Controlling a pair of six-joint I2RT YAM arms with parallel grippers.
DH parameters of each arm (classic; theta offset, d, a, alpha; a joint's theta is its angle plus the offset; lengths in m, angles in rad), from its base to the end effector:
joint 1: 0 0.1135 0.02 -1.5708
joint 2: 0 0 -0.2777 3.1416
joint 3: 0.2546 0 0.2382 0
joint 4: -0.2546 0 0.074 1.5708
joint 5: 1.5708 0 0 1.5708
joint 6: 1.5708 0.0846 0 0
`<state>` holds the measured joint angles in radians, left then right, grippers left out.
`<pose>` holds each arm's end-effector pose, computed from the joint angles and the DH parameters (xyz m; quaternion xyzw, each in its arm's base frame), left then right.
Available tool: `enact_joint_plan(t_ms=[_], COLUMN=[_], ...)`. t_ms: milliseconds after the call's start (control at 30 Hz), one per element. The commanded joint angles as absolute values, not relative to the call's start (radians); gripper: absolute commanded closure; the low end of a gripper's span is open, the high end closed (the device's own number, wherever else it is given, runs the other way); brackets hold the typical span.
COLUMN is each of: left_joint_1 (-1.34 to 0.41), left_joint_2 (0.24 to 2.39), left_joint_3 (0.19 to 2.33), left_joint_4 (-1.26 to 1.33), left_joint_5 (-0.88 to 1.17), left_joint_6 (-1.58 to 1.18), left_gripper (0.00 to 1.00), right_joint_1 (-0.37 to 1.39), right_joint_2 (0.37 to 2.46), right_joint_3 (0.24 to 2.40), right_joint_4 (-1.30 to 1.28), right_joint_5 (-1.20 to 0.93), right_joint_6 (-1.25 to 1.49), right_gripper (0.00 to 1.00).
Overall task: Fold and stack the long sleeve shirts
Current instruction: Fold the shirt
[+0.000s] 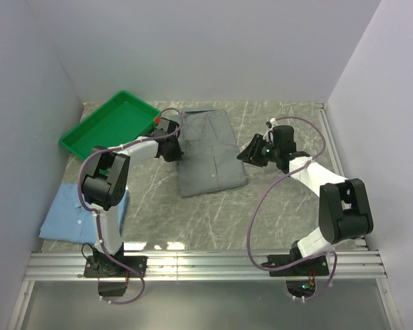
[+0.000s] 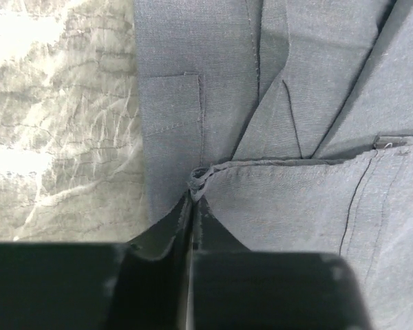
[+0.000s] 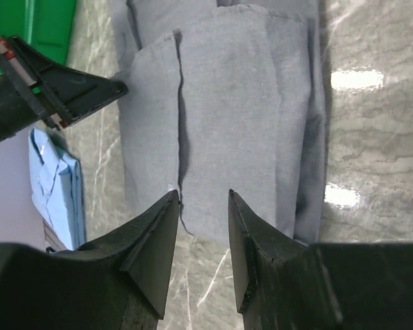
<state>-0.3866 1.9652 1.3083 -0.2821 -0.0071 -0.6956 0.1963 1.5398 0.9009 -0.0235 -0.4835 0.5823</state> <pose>0.4073 -0.1652 0.1486 -0.1474 0.9390 -0.1571 0.2680 0.3352 0.1068 0.2102 0.0643 0.8764 0.3607 0.3125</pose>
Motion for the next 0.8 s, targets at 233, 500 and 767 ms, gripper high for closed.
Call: enact_joint_plan(t_ms=[233,500,767], left_joint_1=[-0.380,-0.367,-0.345], left_joint_2=[1.904,1.962,1.965], left_joint_3=[1.264,1.269,1.241], left_joint_4=[-0.261,-0.252,-0.239], left_joint_5=[-0.072,-0.078,-0.072], left_joint_6=[-0.741,-0.772,-0.805], left_gripper=[1.00,0.98,0.99], right_joint_1=[0.248,0.244,0.207], right_joint_2=[1.483,1.660,1.835], right_joint_3=[0.812,0.700,0.653], right_joint_4=[0.116,0.280,0.428], right_joint_5=[-0.590,-0.620,-0.695], right_joint_6=[0.667,0.738,0.802], right_gripper=[0.58,0.58,0.58])
